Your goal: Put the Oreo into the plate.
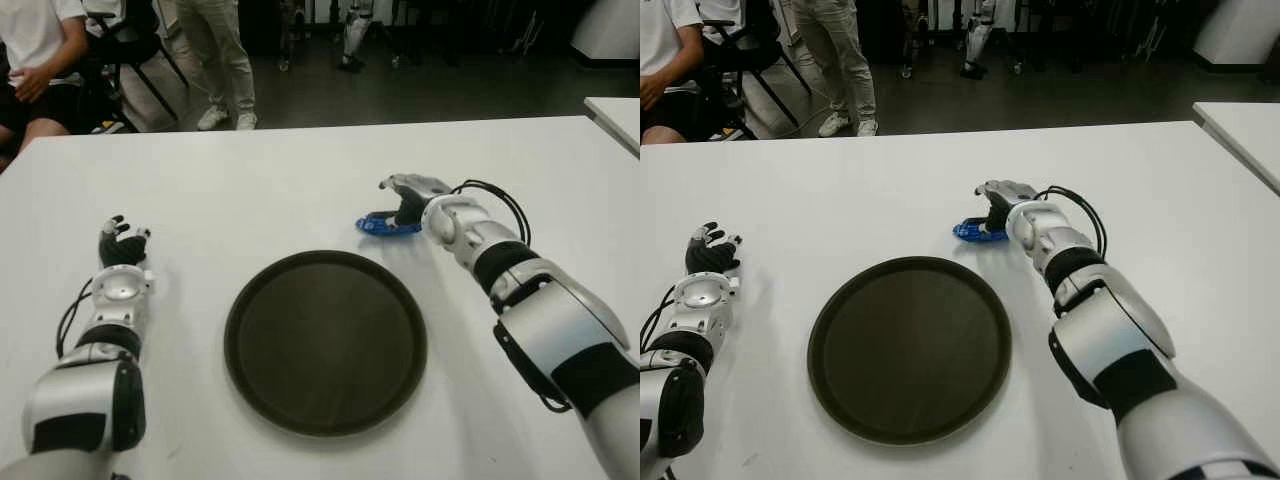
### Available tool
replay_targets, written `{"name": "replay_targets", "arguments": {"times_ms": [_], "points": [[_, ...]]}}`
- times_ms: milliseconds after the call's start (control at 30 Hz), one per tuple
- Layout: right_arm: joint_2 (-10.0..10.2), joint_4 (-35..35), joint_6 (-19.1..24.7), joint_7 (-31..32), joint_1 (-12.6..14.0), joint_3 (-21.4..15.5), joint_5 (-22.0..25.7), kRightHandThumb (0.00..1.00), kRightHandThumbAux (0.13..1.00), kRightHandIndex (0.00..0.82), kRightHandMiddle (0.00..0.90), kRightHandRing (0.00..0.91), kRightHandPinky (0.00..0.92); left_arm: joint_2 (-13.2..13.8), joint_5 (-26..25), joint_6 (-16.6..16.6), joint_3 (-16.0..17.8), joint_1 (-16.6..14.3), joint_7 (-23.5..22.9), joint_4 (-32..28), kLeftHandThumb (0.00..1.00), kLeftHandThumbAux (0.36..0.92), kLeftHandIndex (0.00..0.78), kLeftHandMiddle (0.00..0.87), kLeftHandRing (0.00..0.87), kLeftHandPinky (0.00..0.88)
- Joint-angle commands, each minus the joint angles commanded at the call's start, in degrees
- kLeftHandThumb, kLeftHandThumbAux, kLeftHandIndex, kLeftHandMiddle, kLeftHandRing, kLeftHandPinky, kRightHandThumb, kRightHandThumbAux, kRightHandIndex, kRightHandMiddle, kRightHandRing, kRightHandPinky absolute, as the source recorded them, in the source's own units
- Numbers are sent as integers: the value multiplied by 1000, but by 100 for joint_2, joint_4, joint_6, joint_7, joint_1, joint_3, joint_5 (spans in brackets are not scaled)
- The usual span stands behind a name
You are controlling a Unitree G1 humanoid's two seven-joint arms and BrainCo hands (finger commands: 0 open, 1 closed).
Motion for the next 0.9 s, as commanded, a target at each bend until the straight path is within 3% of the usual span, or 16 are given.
{"name": "replay_targets", "arguments": {"times_ms": [900], "points": [[168,24,19,-69,409,22,57,397,703,0,27,31,76,-12,15,63,-37,-21,23,-6,166,622,29,140,129,76]]}}
